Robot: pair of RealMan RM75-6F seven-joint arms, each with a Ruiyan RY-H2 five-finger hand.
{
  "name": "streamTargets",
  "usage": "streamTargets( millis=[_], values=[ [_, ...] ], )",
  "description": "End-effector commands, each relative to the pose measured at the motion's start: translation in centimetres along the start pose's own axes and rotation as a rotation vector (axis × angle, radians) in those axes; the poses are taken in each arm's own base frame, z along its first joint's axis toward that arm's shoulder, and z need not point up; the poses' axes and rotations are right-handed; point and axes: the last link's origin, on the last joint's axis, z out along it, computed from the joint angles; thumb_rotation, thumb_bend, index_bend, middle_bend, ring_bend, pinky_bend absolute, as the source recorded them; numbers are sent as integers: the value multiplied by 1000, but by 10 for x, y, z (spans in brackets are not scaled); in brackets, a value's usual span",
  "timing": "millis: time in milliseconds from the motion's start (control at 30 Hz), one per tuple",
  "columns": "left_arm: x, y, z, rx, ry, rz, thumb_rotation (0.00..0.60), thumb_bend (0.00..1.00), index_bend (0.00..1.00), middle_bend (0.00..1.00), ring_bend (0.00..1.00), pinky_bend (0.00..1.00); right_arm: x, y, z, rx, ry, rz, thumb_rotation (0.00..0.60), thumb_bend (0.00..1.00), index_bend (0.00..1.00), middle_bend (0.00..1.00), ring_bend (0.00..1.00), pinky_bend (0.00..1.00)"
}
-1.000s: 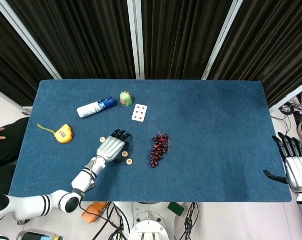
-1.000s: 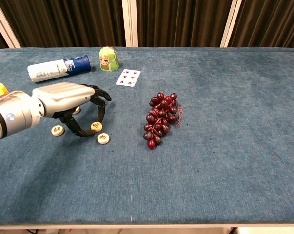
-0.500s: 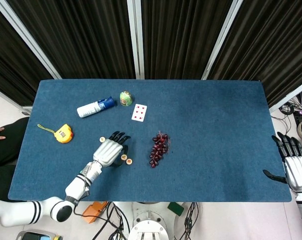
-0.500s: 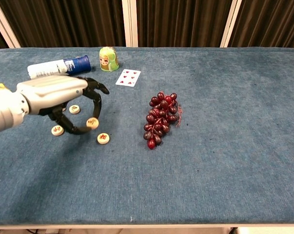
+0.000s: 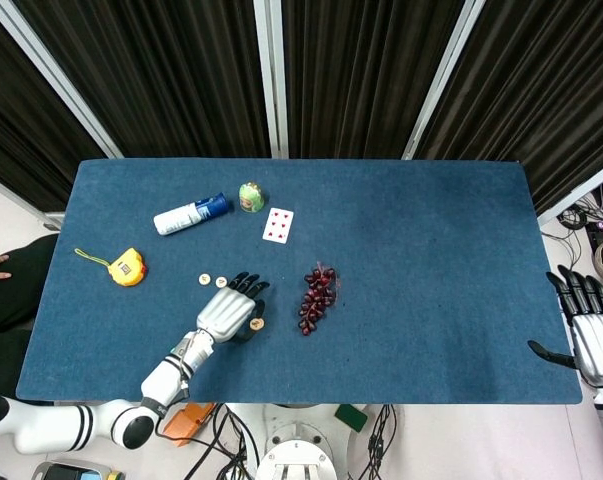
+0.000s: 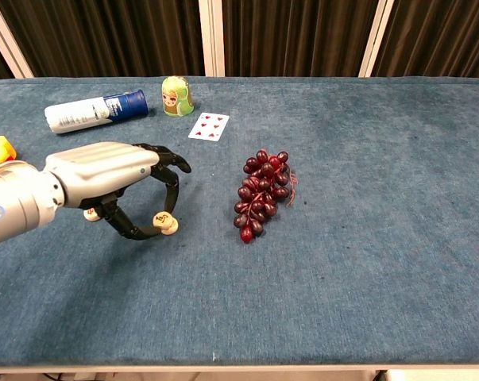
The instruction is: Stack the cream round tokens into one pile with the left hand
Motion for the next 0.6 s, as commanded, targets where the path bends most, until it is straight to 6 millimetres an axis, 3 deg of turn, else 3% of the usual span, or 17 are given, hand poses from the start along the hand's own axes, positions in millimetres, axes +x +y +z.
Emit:
streamTargets(
  millis=[33, 600],
  values=[
    [0, 0, 2, 3, -1, 0, 600, 331, 528, 97, 0, 0, 0, 0, 0, -2, -1, 1, 600, 187, 0, 23, 0, 15],
    [-1, 1, 5, 16, -13, 16, 600, 301, 488, 97, 0, 0, -1, 3, 0, -7, -3, 4, 600, 187, 0, 23, 0, 15]
  ],
)
